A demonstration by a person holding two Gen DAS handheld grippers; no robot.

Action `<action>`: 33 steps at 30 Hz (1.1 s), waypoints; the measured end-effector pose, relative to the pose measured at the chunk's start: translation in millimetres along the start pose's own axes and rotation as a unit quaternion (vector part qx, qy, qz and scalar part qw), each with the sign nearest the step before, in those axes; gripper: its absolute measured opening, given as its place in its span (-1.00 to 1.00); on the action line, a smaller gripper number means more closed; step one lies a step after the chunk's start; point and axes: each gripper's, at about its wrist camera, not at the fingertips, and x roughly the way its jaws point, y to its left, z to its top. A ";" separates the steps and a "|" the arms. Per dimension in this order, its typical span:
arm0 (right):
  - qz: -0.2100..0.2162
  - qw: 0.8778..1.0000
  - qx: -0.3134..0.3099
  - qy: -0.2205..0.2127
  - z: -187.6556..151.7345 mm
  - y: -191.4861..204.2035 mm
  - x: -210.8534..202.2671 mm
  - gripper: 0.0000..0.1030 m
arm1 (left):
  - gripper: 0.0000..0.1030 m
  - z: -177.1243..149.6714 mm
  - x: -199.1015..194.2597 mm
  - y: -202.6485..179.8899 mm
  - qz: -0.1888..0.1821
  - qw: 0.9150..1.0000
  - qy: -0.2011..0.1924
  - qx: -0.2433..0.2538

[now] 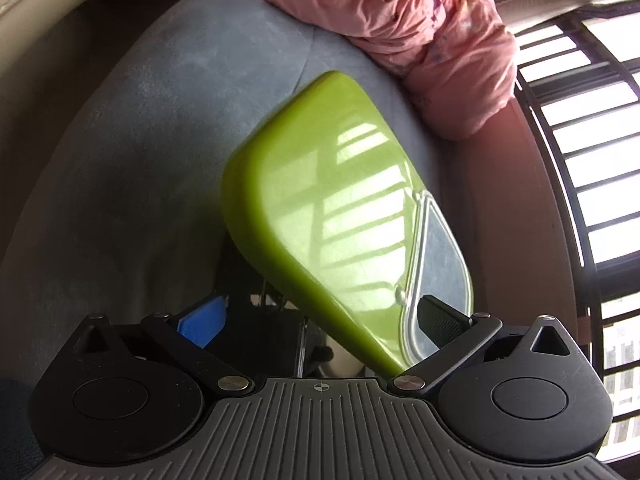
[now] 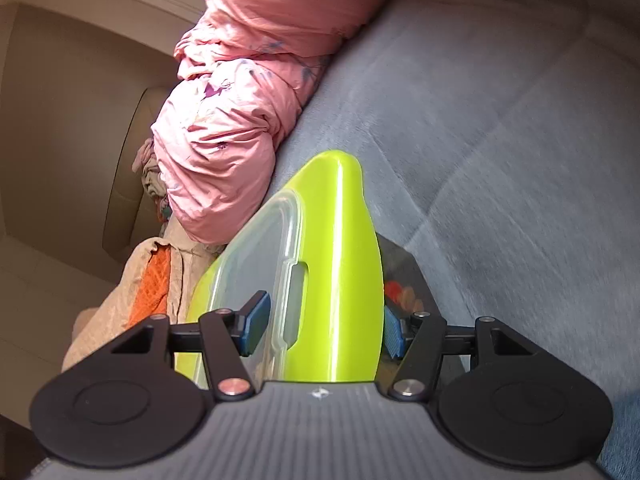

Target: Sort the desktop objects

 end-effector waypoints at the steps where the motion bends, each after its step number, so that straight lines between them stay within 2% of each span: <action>1: 0.004 1.000 0.005 -0.002 -2.1 -4.0 -1.7 0.17 | 1.00 6.9 -1.9 3.8 -0.004 1.000 -0.005 -0.007; 3: 0.005 1.000 0.011 -0.009 -4.7 -10.8 -6.4 0.17 | 1.00 27.6 -4.1 16.0 -0.010 0.999 -0.010 -0.034; 4: -0.002 1.000 0.009 -0.016 -4.1 -12.7 -10.2 0.25 | 1.00 38.1 -3.3 22.8 -0.014 0.998 -0.010 -0.052; 7: -0.024 0.999 0.004 -0.047 -1.7 -19.0 -22.1 0.69 | 1.00 62.9 14.7 38.0 -0.057 0.993 0.030 -0.099; 8: -0.028 0.998 0.009 -0.061 0.7 -22.4 -25.1 0.74 | 1.00 69.7 22.7 42.4 -0.076 0.989 0.046 -0.115; 10: -0.023 0.996 0.023 -0.083 6.7 -30.1 -28.9 0.74 | 1.00 79.3 40.1 46.3 -0.087 0.984 0.072 -0.138; 12: -0.010 0.995 0.044 -0.085 15.1 -36.6 -25.1 0.74 | 1.00 87.8 54.9 40.4 -0.057 0.986 0.082 -0.133; 16: -0.016 0.997 0.026 -0.067 32.0 -28.8 -7.6 0.73 | 1.00 96.6 68.7 11.7 0.029 0.993 0.073 -0.084; 17: -0.018 0.998 0.015 -0.058 35.2 -24.0 -2.0 0.62 | 0.99 97.7 71.1 4.0 0.049 0.994 0.070 -0.071; 18: -0.021 0.999 0.001 -0.045 37.8 -17.8 4.4 0.47 | 0.92 95.8 70.0 -3.1 0.050 0.995 0.067 -0.061; 19: -0.018 0.999 -0.019 -0.033 40.6 -10.3 10.8 0.21 | 0.89 92.8 66.8 -11.0 0.054 0.995 0.064 -0.049; 20: -0.024 0.998 -0.042 -0.027 42.1 -0.3 15.1 0.10 | 0.82 88.5 62.6 -19.1 0.067 0.995 0.061 -0.029; 22: -0.047 0.995 -0.082 -0.030 43.4 19.5 20.5 0.13 | 0.72 76.8 51.9 -28.3 0.074 0.996 0.059 0.001; 25: -0.055 0.992 -0.103 -0.039 49.7 31.3 22.7 0.13 | 0.65 54.6 36.3 -29.6 0.059 0.996 0.059 0.009; 29: -0.045 0.992 -0.118 -0.018 55.1 32.9 26.2 0.14 | 0.65 26.4 15.5 -20.8 0.039 0.997 0.061 0.003; 33: -0.052 0.991 -0.127 -0.007 51.9 27.3 31.0 0.22 | 0.68 2.7 24.8 -8.7 0.029 0.995 0.096 -0.011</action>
